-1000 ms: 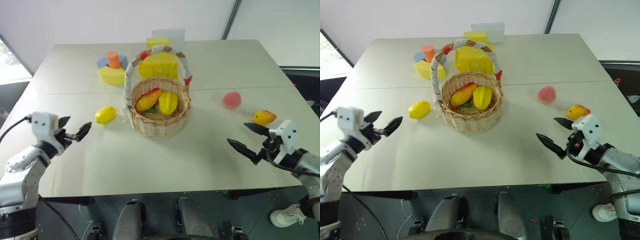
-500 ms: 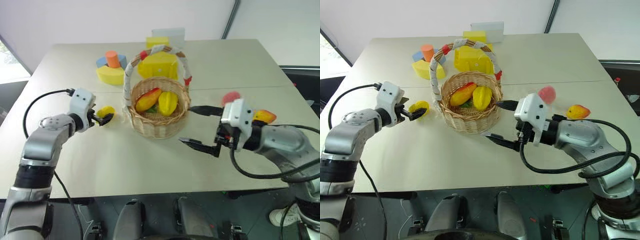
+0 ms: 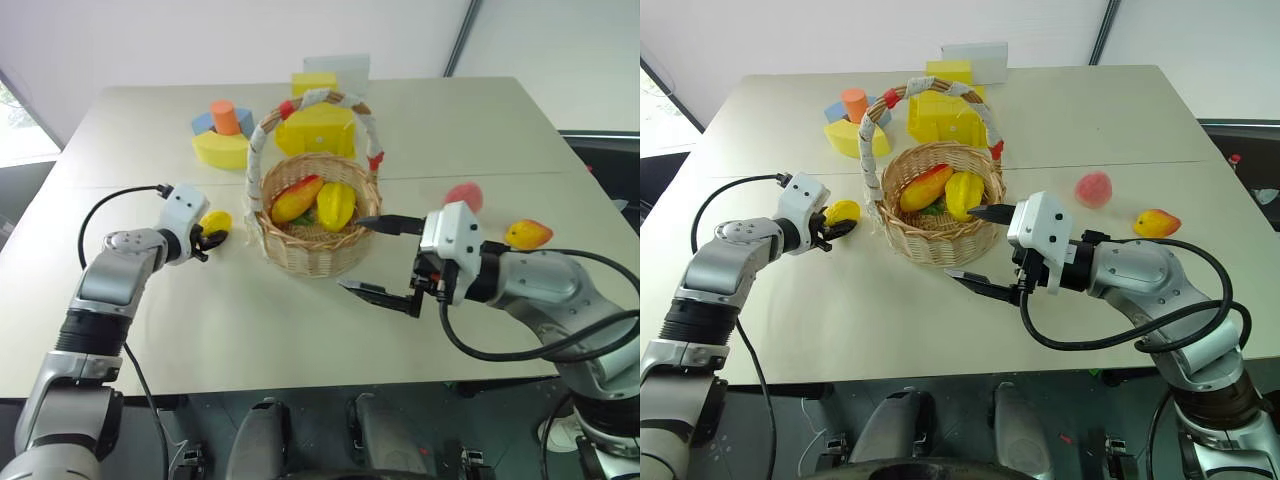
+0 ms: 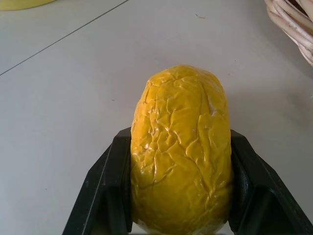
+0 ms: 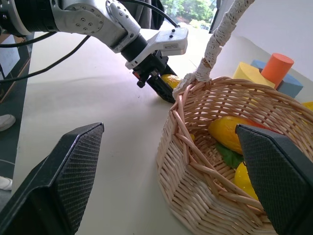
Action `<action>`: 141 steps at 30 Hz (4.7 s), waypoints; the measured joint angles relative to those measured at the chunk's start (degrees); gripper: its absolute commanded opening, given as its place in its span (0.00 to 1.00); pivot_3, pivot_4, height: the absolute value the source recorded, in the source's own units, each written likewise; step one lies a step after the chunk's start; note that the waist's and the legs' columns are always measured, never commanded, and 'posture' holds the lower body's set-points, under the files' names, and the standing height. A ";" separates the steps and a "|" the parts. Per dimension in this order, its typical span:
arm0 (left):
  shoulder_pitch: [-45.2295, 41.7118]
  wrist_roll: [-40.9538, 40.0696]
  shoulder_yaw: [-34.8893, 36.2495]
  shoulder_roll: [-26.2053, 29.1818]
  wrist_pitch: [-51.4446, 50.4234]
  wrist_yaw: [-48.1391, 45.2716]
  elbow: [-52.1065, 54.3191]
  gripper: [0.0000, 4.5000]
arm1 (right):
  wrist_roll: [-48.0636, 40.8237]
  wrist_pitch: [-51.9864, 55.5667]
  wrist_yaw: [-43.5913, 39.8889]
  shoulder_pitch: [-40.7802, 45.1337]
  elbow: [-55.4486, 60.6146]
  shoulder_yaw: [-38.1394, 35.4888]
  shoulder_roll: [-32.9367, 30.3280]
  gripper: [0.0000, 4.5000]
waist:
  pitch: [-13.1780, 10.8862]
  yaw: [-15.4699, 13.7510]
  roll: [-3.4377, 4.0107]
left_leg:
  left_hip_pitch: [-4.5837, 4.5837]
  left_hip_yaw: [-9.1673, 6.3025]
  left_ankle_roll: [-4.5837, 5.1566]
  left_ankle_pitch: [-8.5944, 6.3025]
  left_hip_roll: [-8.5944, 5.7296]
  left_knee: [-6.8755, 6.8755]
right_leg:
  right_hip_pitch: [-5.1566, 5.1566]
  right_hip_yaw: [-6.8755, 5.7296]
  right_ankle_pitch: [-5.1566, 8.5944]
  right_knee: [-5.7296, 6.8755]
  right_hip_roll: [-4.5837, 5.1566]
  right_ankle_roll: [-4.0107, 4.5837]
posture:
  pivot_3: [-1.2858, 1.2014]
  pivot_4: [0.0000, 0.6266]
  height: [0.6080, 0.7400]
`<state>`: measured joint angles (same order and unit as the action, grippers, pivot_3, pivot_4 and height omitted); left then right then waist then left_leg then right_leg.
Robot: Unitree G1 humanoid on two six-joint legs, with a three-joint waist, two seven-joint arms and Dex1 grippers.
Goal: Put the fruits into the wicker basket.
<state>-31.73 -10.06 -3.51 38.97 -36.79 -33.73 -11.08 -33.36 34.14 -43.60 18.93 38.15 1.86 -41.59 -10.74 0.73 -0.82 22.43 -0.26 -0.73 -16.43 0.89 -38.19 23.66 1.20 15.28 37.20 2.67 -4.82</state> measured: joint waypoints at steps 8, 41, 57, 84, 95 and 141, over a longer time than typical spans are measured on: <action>17.70 -13.04 17.69 4.22 3.03 -10.08 20.90 0.39 | 1.22 -1.10 -0.92 -0.65 -1.50 -0.46 -0.46 1.00 | -0.01 0.07 -0.01 | 0.05 0.05 -0.02 0.00 0.14 0.05 | 0.10 0.07 0.01 0.00 0.27 0.02 | 0.52 0.24 1.00; 2.46 -17.66 -4.63 -19.73 -1.36 2.70 34.96 0.99 | 14.00 -7.70 13.15 -6.25 -29.84 -15.58 1.85 1.00 | 0.01 0.04 -0.04 | -0.10 0.10 -0.08 0.06 -0.09 -0.03 | -0.13 0.17 -0.07 -0.05 -0.02 -0.11 | 0.52 0.24 1.00; 5.52 -16.71 -7.01 -18.49 1.50 -3.47 35.65 0.99 | 24.44 -11.40 18.40 -6.10 -46.13 -18.46 -2.27 1.00 | 0.04 0.00 0.01 | -0.13 0.12 -0.08 0.06 -0.12 -0.03 | -0.16 0.18 -0.07 -0.04 -0.07 -0.12 | 0.52 0.24 1.00; 7.32 -17.40 -7.02 -16.43 4.31 -8.81 33.23 1.00 | 29.86 -27.10 15.09 1.39 -64.68 -13.42 -2.20 0.49 | 0.06 0.09 0.06 | -0.15 0.15 -0.08 0.06 -0.10 -0.03 | -0.17 0.22 -0.07 -0.04 -0.07 -0.12 | 0.52 0.24 1.00; 14.61 -21.72 4.49 -9.79 4.90 -10.87 33.55 1.00 | 12.94 -16.72 -0.58 -13.81 -25.37 -16.38 -7.42 0.49 | 0.00 0.64 0.18 | -0.20 0.09 -0.07 0.05 0.11 0.00 | -0.14 0.21 -0.07 0.01 -0.14 -0.13 | 0.52 0.24 1.00; 14.14 -24.38 1.97 -11.69 5.61 -7.30 37.42 1.00 | 23.85 -16.14 17.88 17.88 -63.06 -10.01 8.13 0.95 | -0.01 0.28 0.12 | -0.07 0.17 -0.07 0.05 -0.05 0.00 | -0.02 0.24 -0.08 -0.03 -0.08 -0.11 | 0.52 0.24 1.00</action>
<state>-17.59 -34.44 -1.55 27.28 -31.19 -41.03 26.34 -9.51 18.00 -25.72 36.82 -24.90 -8.15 -33.46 -10.74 1.01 -0.70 22.36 -0.09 -0.80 -16.37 0.84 -38.19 23.64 1.44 15.20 37.18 2.59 -4.93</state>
